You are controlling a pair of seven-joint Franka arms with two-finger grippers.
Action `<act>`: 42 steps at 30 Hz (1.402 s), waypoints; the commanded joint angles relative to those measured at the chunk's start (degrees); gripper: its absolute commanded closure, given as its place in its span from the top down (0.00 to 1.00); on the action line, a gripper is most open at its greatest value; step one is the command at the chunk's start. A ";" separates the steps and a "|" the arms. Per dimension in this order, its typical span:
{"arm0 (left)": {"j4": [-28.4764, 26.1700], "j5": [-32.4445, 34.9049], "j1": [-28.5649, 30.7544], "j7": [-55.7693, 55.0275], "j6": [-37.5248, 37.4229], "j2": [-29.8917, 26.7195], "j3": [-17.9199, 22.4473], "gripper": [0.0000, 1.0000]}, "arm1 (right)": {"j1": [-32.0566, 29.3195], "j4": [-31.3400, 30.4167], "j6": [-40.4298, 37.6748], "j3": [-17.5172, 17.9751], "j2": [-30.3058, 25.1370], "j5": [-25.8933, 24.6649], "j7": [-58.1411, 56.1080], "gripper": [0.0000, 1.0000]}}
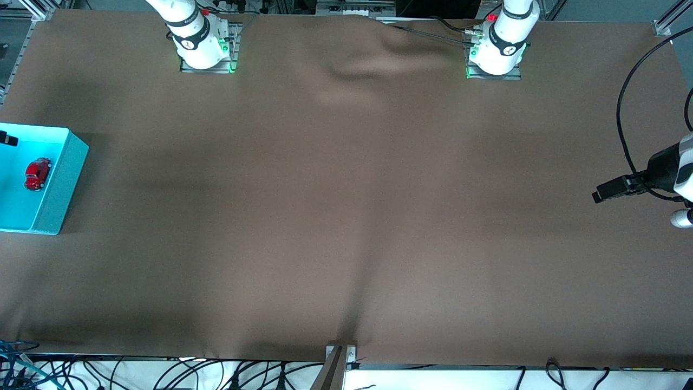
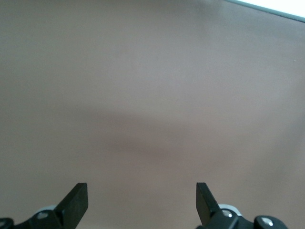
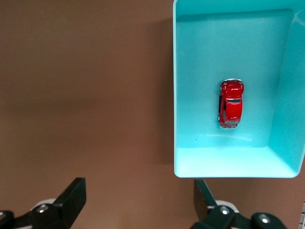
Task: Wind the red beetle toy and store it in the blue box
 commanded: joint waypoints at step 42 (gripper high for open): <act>-0.12 -1.03 -3.73 0.80 2.95 -0.70 1.08 1.00 | 5.59 -1.00 -13.58 19.95 -18.87 -1.22 19.68 1.00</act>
